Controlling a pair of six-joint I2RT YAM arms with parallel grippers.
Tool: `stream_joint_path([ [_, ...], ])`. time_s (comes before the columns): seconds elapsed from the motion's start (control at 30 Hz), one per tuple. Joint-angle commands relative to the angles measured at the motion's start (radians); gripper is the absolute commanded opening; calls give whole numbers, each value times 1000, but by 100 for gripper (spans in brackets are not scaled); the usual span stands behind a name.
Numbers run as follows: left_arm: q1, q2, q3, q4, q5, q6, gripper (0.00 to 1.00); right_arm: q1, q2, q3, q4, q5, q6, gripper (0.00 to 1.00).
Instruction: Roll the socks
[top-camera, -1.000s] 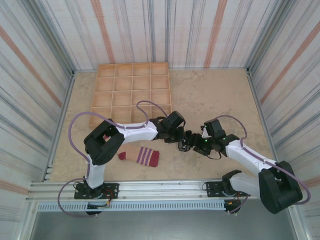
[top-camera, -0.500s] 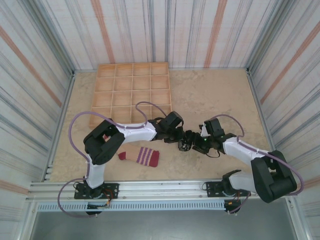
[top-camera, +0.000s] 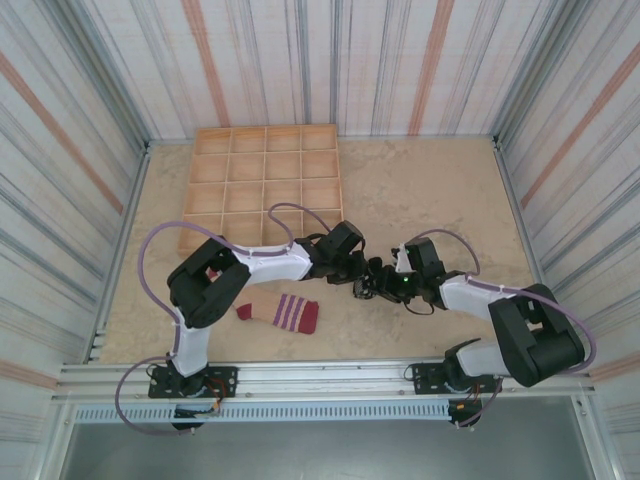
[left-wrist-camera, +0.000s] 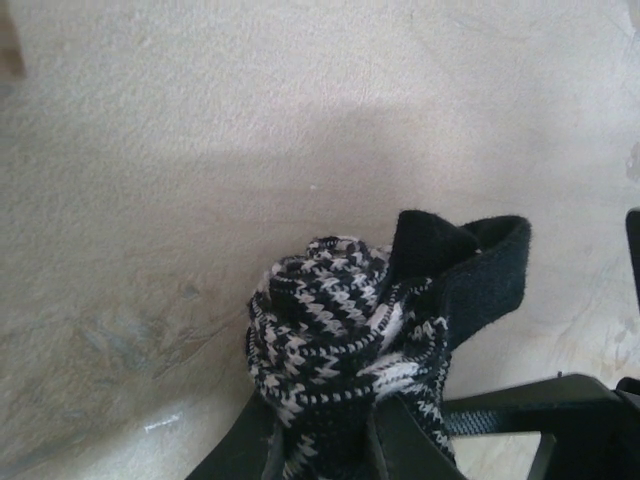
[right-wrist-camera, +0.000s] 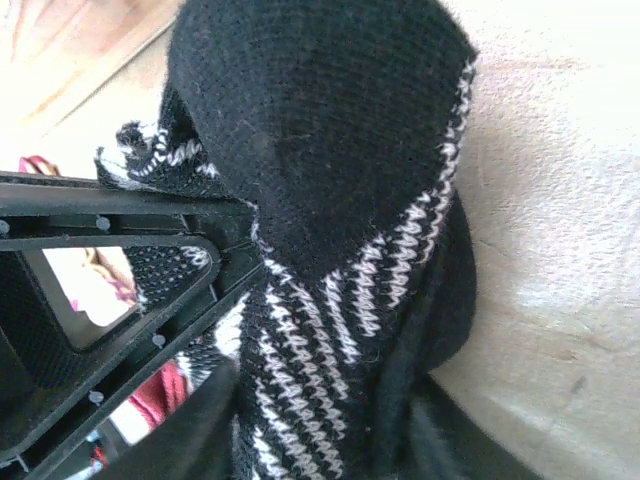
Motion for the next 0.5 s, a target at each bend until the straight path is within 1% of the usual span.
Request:
stream_joint_path([
  [0.0,-10,42,-35,-46,22,-25,1,11,62,-48,-72,78,-6,25],
  [0.03,-9,40,-41,-39,25,-32,5,12,61,-49,-72,79,-6,21],
  [0.1,-4,33,-58,-25,32,-50,19,12,53,-47,-81,87,-9,12],
  [0.17,-4,21,-63,-35,34,-58,56,12,36,-40,-104,100,-17,6],
  [0.2,-4,12,-65,-41,29,-57,65,12,23,-33,-121,106,-24,3],
  [0.23,-4,1,-72,-37,26,-56,72,11,9,-23,-141,111,-31,1],
  [0.27,-3,-10,-79,-32,24,-58,77,12,-5,-15,-160,117,-38,0],
  [0.3,1,-20,-85,-27,26,-60,79,13,-18,-6,-178,121,-43,0],
  [0.47,24,-77,-109,6,43,-76,81,11,-79,51,-272,132,-73,0],
])
